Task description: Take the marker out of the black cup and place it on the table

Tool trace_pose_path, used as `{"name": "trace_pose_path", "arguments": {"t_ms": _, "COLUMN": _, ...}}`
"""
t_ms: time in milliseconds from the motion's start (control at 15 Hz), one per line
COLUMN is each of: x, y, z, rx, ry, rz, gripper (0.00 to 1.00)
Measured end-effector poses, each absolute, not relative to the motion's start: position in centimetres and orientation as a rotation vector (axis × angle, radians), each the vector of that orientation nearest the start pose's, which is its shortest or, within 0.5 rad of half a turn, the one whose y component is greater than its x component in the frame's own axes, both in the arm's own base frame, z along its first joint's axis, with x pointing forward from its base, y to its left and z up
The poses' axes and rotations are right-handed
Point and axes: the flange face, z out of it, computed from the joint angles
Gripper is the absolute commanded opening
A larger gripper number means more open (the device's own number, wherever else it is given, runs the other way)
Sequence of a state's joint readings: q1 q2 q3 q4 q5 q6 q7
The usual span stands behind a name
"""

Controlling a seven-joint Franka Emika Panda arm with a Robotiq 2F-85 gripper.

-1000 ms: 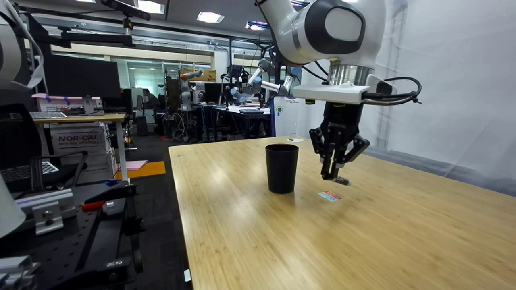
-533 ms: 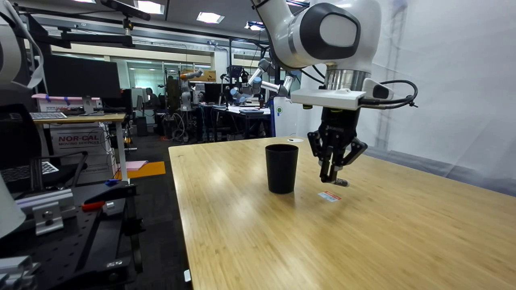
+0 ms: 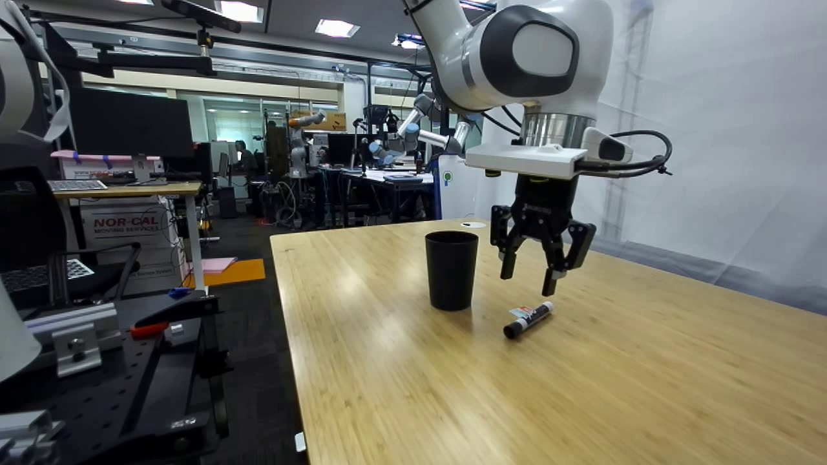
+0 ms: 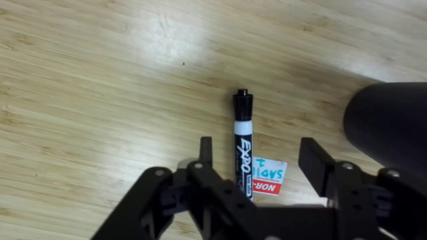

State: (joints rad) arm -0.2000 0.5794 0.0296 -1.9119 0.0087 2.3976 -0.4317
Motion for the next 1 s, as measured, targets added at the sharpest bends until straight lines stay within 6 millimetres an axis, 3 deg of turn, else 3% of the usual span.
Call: {"name": "trace_pose_path", "arguments": {"t_ms": 1000, "x": 60.4, "y": -10.5, "z": 19.3, "rx": -3.060, "ry": -0.389, "rz": 0.164, "gripper": 1.00}}
